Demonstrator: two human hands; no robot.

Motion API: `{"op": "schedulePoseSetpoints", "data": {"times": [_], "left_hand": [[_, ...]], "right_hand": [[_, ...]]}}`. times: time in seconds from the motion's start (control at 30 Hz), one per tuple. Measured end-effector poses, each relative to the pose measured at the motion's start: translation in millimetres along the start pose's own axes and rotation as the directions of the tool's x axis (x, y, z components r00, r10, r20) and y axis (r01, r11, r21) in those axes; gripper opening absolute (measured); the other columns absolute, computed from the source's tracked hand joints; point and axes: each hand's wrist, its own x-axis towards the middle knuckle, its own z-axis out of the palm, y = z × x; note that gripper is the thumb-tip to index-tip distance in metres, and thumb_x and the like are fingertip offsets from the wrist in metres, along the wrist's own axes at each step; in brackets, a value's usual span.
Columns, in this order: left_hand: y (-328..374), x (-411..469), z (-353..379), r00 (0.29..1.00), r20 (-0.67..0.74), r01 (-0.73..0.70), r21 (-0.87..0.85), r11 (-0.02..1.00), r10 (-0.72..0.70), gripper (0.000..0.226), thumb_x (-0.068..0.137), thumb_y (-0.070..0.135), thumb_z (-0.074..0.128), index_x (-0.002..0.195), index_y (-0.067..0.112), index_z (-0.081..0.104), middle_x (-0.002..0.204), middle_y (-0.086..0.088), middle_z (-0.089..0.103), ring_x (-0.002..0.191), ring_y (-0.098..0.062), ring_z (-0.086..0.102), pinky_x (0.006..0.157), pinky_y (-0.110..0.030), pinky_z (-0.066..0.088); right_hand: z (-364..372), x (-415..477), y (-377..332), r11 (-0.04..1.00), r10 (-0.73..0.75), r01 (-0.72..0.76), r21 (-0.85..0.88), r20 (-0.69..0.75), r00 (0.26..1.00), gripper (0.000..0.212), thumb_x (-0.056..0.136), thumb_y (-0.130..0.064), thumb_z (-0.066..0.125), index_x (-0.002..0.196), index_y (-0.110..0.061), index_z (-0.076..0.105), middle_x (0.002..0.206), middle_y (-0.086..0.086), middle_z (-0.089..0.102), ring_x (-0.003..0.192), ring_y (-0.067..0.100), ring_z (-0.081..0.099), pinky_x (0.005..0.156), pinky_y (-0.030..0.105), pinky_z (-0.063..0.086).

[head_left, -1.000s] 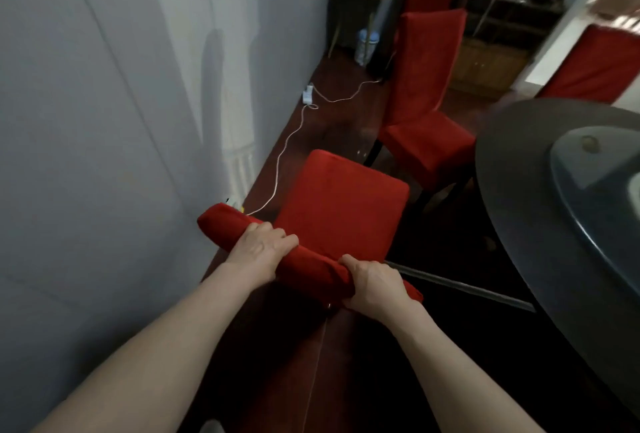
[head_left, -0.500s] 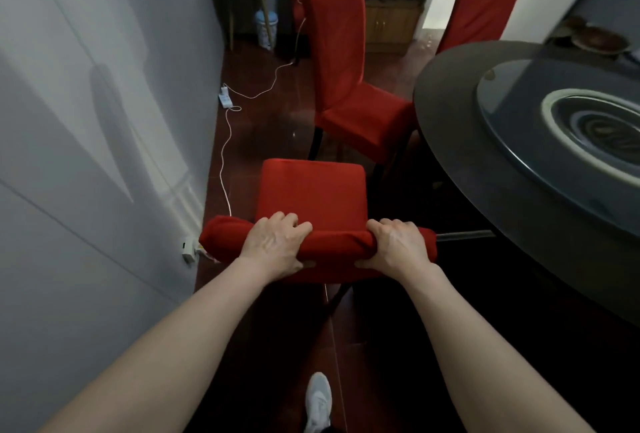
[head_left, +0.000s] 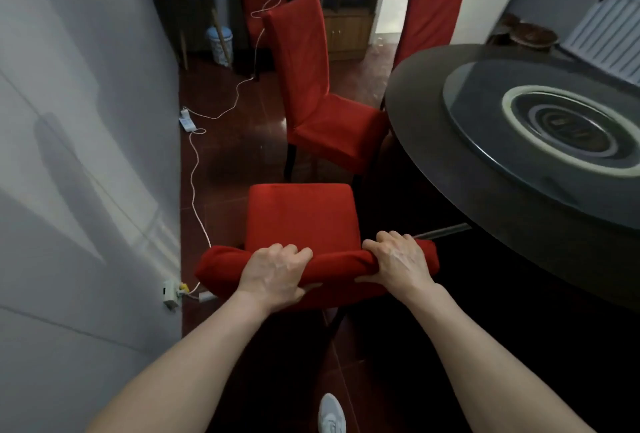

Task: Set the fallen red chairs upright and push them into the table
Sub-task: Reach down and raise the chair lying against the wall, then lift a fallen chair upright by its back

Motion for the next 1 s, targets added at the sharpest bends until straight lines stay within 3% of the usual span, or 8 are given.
{"op": "schedulePoseSetpoints", "data": {"times": [0.17, 0.33, 0.47, 0.57, 0.77, 1.0], "left_hand": [[-18, -11, -2, 0.995, 0.019, -0.099, -0.008, 0.995, 0.099, 0.055, 0.08, 0.073, 0.049, 0.102, 0.023, 0.054, 0.086, 0.001, 0.062, 0.076, -0.023, 0.061, 0.066, -0.035, 0.051], [-21, -15, -6, 0.996, 0.034, -0.086, -0.029, 0.996, 0.087, 0.062, 0.075, 0.079, 0.052, 0.103, 0.024, 0.052, 0.09, 0.004, 0.058, 0.08, -0.019, 0.058, 0.068, -0.035, 0.051], [-21, -7, -15, 0.986, 0.164, -0.012, -0.071, 0.997, 0.024, 0.088, 0.066, 0.095, 0.02, 0.115, 0.029, 0.051, 0.107, 0.004, 0.058, 0.098, -0.021, 0.057, 0.078, -0.038, 0.049], [-12, 5, -25, 0.973, 0.228, 0.009, -0.15, 0.989, 0.026, 0.087, 0.074, 0.089, 0.007, 0.119, 0.03, 0.052, 0.117, 0.001, 0.057, 0.109, -0.025, 0.055, 0.087, -0.043, 0.046], [64, 41, -59, 0.976, 0.039, -0.21, -0.115, 0.971, 0.216, 0.048, 0.095, 0.061, 0.035, 0.117, 0.024, 0.056, 0.114, -0.003, 0.059, 0.107, -0.028, 0.057, 0.086, -0.043, 0.049], [235, 58, -92, 0.886, -0.068, -0.463, -0.179, 0.868, 0.459, 0.04, 0.091, 0.055, 0.052, 0.119, 0.026, 0.056, 0.116, -0.001, 0.058, 0.107, -0.025, 0.056, 0.082, -0.04, 0.05]], "right_hand": [[-1, -24, -30, 0.992, 0.125, -0.125, 0.001, 0.031, 0.992, 0.06, 0.071, -0.069, 0.067, 0.117, -0.033, 0.058, 0.104, -0.005, 0.056, 0.1, 0.017, 0.052, 0.091, 0.032, 0.039], [-10, -30, -47, 0.969, 0.245, -0.245, -0.013, 0.115, 0.963, 0.072, 0.068, -0.067, 0.073, 0.127, -0.032, 0.053, 0.117, -0.002, 0.055, 0.113, 0.021, 0.05, 0.101, 0.036, 0.037], [-26, -32, -52, 0.97, 0.233, -0.241, 0.03, 0.169, 0.958, 0.084, 0.065, -0.067, 0.075, 0.136, -0.034, 0.045, 0.128, -0.001, 0.053, 0.124, 0.025, 0.046, 0.11, 0.042, 0.031], [-36, -47, -47, 0.965, 0.241, -0.249, 0.084, 0.094, 0.966, 0.085, 0.071, -0.071, 0.067, 0.142, -0.034, 0.039, 0.136, 0.001, 0.049, 0.129, 0.026, 0.044, 0.11, 0.042, 0.031], [-51, -108, -8, 0.91, 0.401, -0.389, 0.142, -0.072, 0.913, 0.068, 0.086, -0.057, 0.059, 0.145, -0.031, 0.037, 0.14, 0.005, 0.047, 0.128, 0.028, 0.046, 0.107, 0.042, 0.034], [-66, -240, 84, 0.81, 0.586, -0.577, 0.105, -0.098, 0.805, 0.077, 0.083, -0.038, 0.072, 0.149, -0.028, 0.032, 0.14, 0.004, 0.045, 0.13, 0.026, 0.044, 0.107, 0.039, 0.036]]}}
